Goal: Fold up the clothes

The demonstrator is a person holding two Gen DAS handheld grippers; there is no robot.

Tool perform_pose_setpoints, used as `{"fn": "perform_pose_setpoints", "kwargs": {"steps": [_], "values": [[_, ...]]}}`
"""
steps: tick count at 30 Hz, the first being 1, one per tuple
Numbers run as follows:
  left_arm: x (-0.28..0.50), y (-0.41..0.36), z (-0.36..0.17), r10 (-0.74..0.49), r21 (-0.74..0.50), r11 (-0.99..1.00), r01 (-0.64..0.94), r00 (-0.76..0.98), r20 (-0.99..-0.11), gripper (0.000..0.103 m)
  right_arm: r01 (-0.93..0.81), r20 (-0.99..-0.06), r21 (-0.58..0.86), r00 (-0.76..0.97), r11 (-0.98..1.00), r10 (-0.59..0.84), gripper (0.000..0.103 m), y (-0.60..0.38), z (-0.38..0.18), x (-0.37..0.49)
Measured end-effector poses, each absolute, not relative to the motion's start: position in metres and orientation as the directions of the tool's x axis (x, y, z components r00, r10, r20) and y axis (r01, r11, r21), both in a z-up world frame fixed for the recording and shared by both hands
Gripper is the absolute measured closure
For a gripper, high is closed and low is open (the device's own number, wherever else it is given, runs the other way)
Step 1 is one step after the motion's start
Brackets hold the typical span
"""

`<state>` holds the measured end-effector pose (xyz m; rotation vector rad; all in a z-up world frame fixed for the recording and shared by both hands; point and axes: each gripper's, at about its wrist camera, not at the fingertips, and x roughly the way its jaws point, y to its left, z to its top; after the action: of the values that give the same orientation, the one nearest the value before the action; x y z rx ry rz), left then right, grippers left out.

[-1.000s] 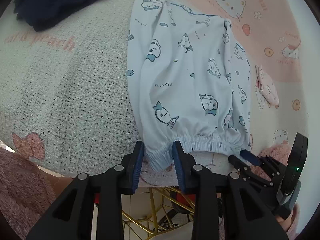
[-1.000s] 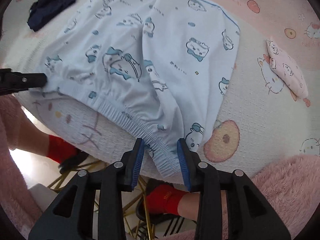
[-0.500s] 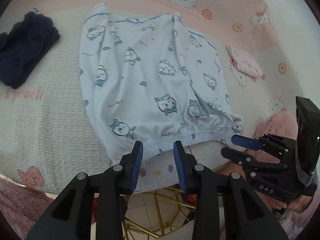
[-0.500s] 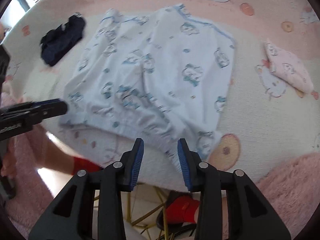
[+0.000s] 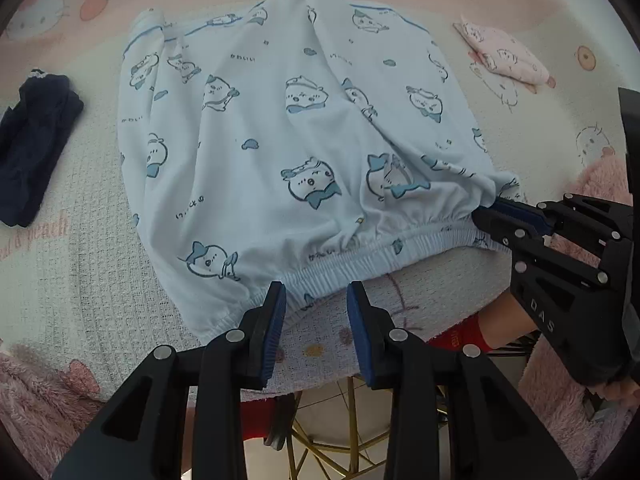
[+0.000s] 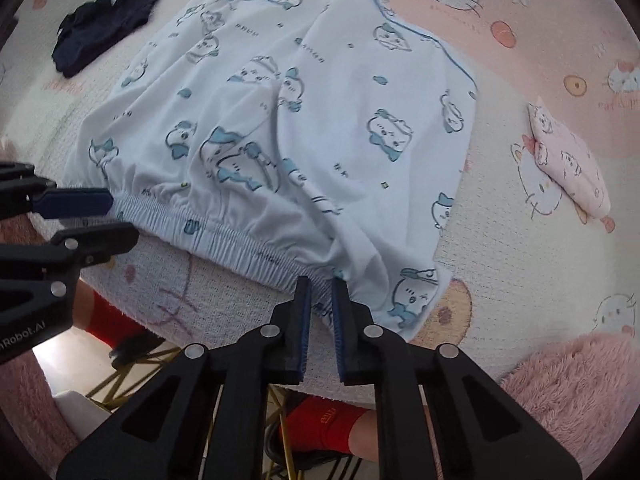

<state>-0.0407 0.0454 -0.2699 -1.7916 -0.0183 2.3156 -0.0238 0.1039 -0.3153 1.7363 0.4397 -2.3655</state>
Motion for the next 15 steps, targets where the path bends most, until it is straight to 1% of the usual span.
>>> {"fn": "perform_pose_setpoints", "kwargs": {"steps": [2,4,7,9,11,13,15], "values": [[-0.039,0.054,-0.255,0.170,-0.114,-0.973,-0.202,-0.287,-0.943,0.070,0.256,-0.949,-0.092,-0.315,-0.962,0.007,0.094,0.115,-0.310,-0.030],[-0.041,0.061,-0.253,0.183,-0.117,-0.965,-0.234,-0.284,-0.941,0.070,0.230,-0.956,-0.029,-0.291,-0.973,-0.041,0.094,0.121,-0.310,-0.034],[-0.041,0.068,-0.262,0.224,-0.161,-0.952,-0.261,-0.235,-0.946,0.070,0.271,-0.963,0.052,-0.241,-0.961,-0.120,0.092,0.117,-0.307,-0.027],[-0.038,0.071,-0.268,0.236,-0.177,-0.947,-0.266,-0.208,-0.949,0.070,0.317,-0.966,0.098,-0.199,-0.944,-0.167,0.089,0.110,-0.306,-0.019],[-0.037,0.071,-0.273,0.218,-0.165,-0.952,-0.257,-0.193,-0.957,0.070,0.337,-0.973,0.076,-0.181,-0.938,-0.144,0.086,0.103,-0.314,-0.013],[-0.038,0.070,-0.277,0.187,-0.139,-0.960,-0.244,-0.185,-0.965,0.070,0.343,-0.981,0.028,-0.173,-0.939,-0.092,0.086,0.100,-0.327,-0.015],[-0.040,0.068,-0.278,0.182,-0.135,-0.963,-0.232,-0.195,-0.964,0.070,0.359,-0.982,0.006,-0.174,-0.933,-0.074,0.086,0.094,-0.333,-0.020]]}}
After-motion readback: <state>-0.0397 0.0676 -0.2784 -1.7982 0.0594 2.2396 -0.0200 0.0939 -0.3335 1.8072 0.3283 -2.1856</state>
